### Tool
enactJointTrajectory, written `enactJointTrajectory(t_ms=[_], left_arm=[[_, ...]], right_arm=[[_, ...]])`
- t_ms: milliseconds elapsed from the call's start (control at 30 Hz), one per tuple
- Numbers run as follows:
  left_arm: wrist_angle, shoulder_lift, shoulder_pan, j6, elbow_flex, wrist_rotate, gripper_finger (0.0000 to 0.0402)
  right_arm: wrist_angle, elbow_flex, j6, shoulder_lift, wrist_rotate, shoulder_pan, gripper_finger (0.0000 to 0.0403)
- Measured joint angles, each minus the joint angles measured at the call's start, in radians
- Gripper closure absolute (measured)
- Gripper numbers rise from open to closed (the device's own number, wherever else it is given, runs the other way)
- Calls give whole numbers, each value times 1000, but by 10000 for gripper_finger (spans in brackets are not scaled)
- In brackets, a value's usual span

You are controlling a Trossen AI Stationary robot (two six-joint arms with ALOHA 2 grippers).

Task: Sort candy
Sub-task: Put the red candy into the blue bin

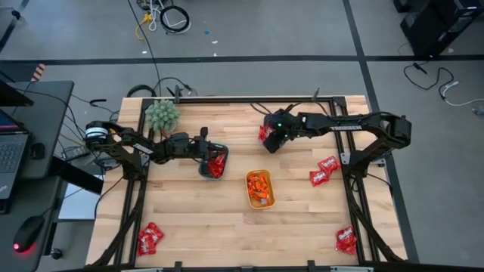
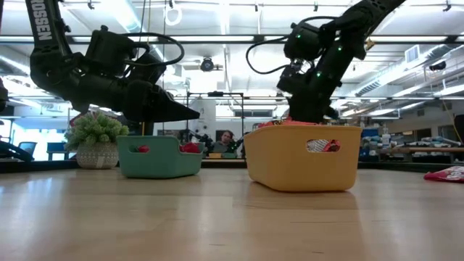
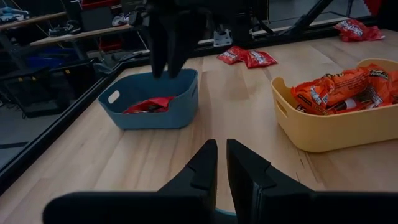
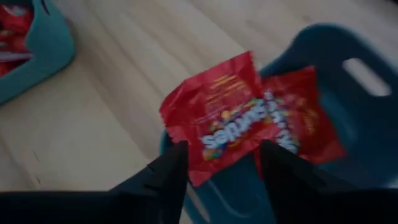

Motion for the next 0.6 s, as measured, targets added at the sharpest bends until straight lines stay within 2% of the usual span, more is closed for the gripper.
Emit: enactJointTrajectory(t_ms=[133,300,500,600], left_arm=[[-1,0,0,0,0,0,365],[-6,0,0,-1,0,0,365],[-7,0,0,-1,0,0,365],[-7,0,0,-1,0,0,365]], right_arm=[[-74,1,-26,-87,-5,4,193],[-353,1,-40,-235,-23,91,165],[-645,1,135,-326,-47,286,143],[-721,-33,261,-335,-70,382,134]])
